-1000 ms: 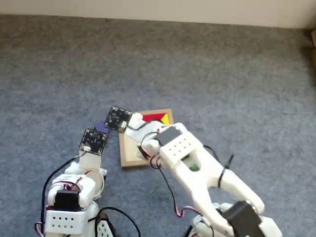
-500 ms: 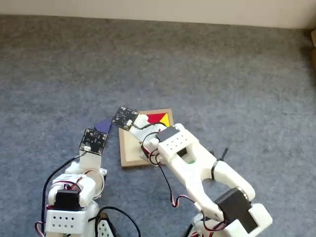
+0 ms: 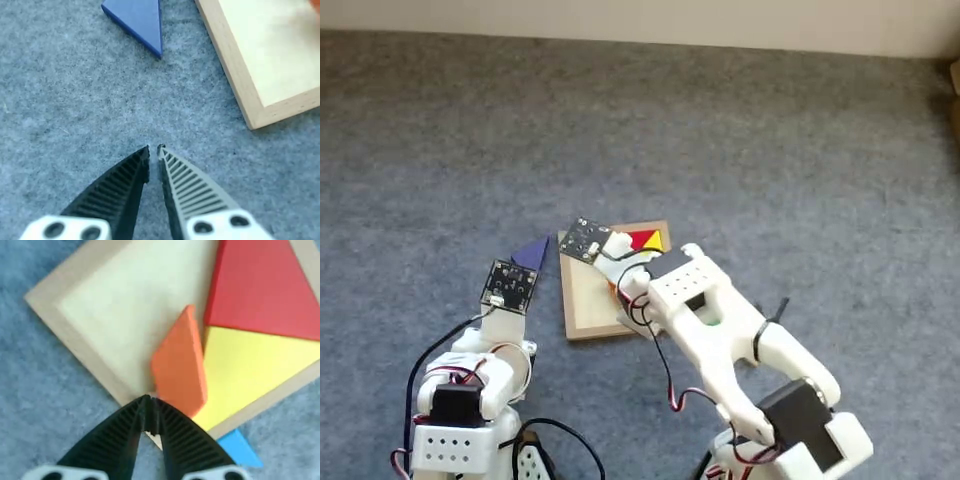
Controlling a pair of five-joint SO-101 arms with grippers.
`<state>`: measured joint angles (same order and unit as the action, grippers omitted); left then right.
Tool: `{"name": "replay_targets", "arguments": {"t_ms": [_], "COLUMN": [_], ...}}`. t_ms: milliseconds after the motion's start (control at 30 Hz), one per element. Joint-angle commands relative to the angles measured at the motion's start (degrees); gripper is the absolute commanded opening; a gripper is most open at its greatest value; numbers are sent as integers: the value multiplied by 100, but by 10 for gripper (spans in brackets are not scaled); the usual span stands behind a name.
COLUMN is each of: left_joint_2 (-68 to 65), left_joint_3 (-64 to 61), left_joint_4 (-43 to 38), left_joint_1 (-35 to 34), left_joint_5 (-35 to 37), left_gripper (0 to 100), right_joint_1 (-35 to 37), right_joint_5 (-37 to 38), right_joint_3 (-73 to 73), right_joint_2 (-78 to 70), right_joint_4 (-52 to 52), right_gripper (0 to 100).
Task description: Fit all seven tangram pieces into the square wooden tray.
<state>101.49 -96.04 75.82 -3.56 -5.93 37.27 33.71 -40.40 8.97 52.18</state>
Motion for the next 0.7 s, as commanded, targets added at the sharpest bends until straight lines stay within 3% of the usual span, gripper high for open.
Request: {"name": "replay_targets", "arguments": {"t_ms": [0, 267, 433, 667], "left_joint_2": [233, 233, 233, 233], "left_joint_3": [-119, -119, -119, -119], "left_joint_4": [0, 0, 0, 0], "left_joint_1": [-22, -22, -22, -22], "left_joint_5": [0, 0, 0, 0], "left_gripper": [51, 51, 51, 51], "right_joint_1": [-92, -154, -127, -31], "right_joint_5": [53, -809, -826, -791], "right_joint_3": [347, 215, -4, -40], "right_joint_2": [664, 479, -127, -145], "right_joint_4": [75, -1147, -2079, -1613], "right_gripper": [5, 5, 5, 5]}}
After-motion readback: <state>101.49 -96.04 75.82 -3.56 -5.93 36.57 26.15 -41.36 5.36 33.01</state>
